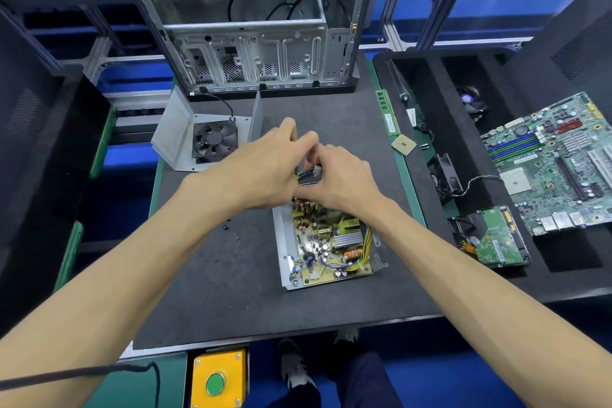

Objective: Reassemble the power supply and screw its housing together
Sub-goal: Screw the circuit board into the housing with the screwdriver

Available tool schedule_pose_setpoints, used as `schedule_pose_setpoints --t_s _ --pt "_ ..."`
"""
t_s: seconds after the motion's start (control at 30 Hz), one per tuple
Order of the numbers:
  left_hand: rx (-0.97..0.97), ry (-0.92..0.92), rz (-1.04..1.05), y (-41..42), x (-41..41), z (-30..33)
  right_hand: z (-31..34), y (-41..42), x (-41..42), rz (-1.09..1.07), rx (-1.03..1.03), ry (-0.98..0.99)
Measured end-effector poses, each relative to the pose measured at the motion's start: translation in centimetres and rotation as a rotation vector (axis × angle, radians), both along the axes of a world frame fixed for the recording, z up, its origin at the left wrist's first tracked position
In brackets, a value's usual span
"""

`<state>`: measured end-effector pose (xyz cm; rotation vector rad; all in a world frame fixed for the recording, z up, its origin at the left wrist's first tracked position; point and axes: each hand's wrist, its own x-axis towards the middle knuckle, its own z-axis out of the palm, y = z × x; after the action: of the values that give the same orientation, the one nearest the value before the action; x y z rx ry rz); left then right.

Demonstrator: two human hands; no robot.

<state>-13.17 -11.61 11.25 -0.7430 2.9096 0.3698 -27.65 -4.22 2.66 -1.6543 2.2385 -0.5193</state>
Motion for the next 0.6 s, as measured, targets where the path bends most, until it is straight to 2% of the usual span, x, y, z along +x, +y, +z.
schedule_pose_setpoints --t_s 0.1,0.13,0.27,0.4,0.43,0.53,0.6 --pt "-0.326 -0.057 0.097 0.2 -0.3 -0.1 0.0 0.0 0.0 -0.007 0.014 -0.012" --pt "-0.368 -0.047 0.09 0.0 -0.3 -0.2 0.0 0.0 0.0 -0.015 0.01 -0.018" --pt "-0.165 -0.111 -0.009 -0.1 -0.5 0.1 0.1 0.0 0.1 -0.018 0.0 -0.007" --pt "-0.396 -0.117 0.123 -0.3 -0.5 0.2 0.2 0.1 0.1 -0.021 0.005 -0.006" --pt "-0.376 -0.119 0.109 -0.5 -0.4 0.0 0.2 0.1 0.1 -0.023 0.006 -0.008" --pt "-0.046 -0.084 -0.023 -0.7 -0.4 0.2 0.2 0.0 0.1 -0.019 0.002 -0.002" --pt "-0.053 -0.05 -0.015 -0.4 -0.4 0.3 0.2 0.0 0.1 -0.012 -0.004 -0.001"
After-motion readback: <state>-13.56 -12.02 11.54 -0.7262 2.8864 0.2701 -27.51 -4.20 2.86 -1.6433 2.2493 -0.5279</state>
